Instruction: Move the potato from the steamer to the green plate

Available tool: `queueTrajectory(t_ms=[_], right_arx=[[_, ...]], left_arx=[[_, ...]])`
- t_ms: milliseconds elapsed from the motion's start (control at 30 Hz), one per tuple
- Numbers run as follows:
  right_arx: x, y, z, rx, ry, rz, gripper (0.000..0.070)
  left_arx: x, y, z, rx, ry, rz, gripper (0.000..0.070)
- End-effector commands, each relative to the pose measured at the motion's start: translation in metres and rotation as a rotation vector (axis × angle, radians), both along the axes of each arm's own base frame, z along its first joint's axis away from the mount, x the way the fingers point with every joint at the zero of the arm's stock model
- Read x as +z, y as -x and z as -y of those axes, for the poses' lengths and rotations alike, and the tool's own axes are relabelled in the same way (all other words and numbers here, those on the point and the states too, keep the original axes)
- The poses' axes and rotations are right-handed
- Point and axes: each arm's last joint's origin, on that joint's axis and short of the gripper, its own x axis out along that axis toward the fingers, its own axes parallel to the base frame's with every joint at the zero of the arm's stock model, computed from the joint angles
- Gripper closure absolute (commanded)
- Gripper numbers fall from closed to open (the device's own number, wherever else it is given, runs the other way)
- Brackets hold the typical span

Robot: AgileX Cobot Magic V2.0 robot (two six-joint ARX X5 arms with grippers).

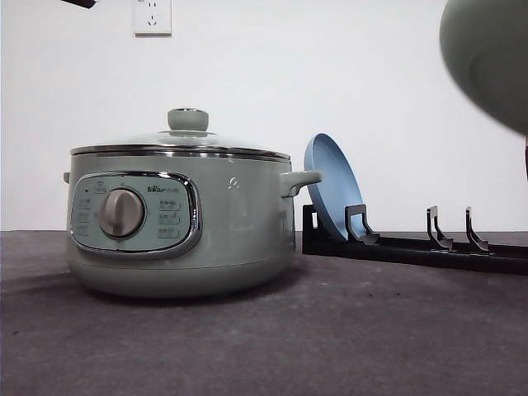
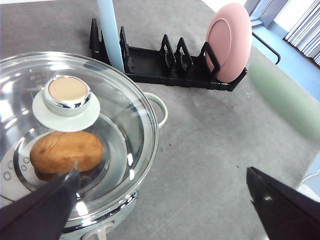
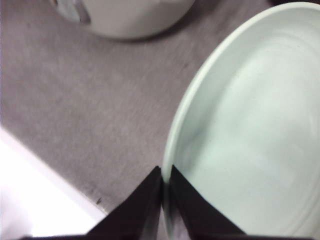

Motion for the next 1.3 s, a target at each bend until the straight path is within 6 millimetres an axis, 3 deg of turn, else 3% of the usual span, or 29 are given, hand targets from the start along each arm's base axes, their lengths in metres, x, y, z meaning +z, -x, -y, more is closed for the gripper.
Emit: queueTrajectory(t_ms=[0, 333, 600, 1267], right_arx=[[-0.006, -0.001, -0.008, -0.014, -0.021, -0.009, 0.0695], [-0.066, -0.008, -0.046, 0.038, 0.059, -0.123, 0.0695], [-0.088, -0.023, -0.074, 0.049, 0.097, -0.153, 0.0695], [-0.151, -0.044, -0.114, 0.063, 0.265, -0.271, 0.0694]], left_arx=[[0.008, 0.000, 0.001, -0.013, 0.007, 0.032, 0.0000], [0.008, 0.000, 0.001, -0.013, 0.007, 0.031, 0.0000], [0.008, 0.000, 0.001, -0.013, 0.007, 0.031, 0.0000], [0.007, 0.001, 0.001, -0.016, -0.002, 0.024, 0.0000]])
